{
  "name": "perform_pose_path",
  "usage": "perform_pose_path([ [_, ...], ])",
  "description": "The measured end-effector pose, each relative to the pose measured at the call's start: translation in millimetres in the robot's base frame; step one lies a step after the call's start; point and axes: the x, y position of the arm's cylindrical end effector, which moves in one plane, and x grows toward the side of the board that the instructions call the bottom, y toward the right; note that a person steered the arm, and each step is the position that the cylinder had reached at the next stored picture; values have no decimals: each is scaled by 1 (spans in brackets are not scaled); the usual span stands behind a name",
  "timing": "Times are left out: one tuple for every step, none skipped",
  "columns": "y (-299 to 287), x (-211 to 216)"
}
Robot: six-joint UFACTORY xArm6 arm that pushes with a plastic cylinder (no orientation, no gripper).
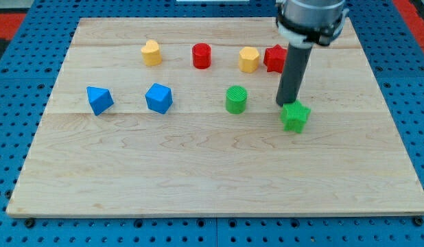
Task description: Place the blue cube to the top left of the green star
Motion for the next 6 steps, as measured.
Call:
perform_pose_path([
  [16, 24],
  [54, 44],
  [28, 2],
  [49, -120],
  [16, -167],
  [-67, -115],
])
